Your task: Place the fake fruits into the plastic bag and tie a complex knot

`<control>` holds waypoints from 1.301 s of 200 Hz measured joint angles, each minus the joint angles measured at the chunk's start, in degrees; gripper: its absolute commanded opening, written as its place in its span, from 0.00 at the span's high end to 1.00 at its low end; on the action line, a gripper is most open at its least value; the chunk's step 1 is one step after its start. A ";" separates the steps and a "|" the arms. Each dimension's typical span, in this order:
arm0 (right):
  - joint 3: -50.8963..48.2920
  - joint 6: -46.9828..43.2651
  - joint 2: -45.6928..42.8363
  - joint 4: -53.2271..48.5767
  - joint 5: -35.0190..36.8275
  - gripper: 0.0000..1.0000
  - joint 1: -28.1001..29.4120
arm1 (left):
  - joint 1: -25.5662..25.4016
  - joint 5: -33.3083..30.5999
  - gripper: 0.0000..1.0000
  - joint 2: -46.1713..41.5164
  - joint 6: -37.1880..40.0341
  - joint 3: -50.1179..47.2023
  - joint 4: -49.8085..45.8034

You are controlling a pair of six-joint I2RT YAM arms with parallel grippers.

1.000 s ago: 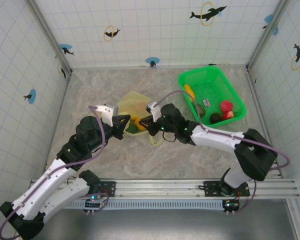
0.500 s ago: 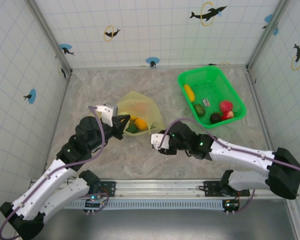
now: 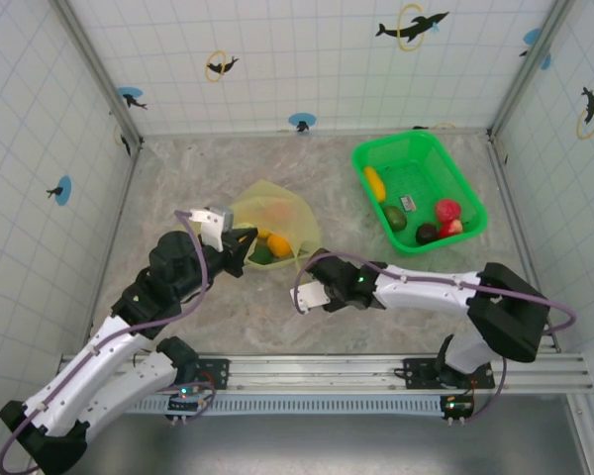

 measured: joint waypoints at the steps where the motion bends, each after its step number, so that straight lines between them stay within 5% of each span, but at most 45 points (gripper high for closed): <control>1: 0.04 -0.02 0.13 0.07 0.04 0.44 0.02 | 0.00 0.00 1.00 0.00 0.00 0.00 0.00; 23: 1.03 -1.07 2.51 1.38 1.42 0.50 0.81 | 0.00 0.00 1.00 -0.07 0.00 0.00 -0.13; 61: 5.14 -2.19 8.13 0.31 4.46 0.76 1.46 | 0.00 0.00 1.00 -0.09 0.02 0.00 -0.24; 137: 8.26 -2.29 13.33 -1.68 8.00 0.78 3.28 | 0.00 0.00 1.00 -0.09 0.02 0.00 -0.24; 166: 8.26 -1.97 13.33 -1.64 7.87 1.00 3.37 | 0.00 0.00 1.00 -0.09 0.02 0.00 -0.24; 195: 8.26 1.27 13.14 -1.60 5.20 1.00 2.64 | 0.00 -0.04 1.00 -0.09 0.02 0.00 -0.24; 260: -1.66 31.12 -12.37 19.37 -11.69 1.00 -9.29 | 0.00 -1.88 1.00 -0.02 1.46 1.38 -0.37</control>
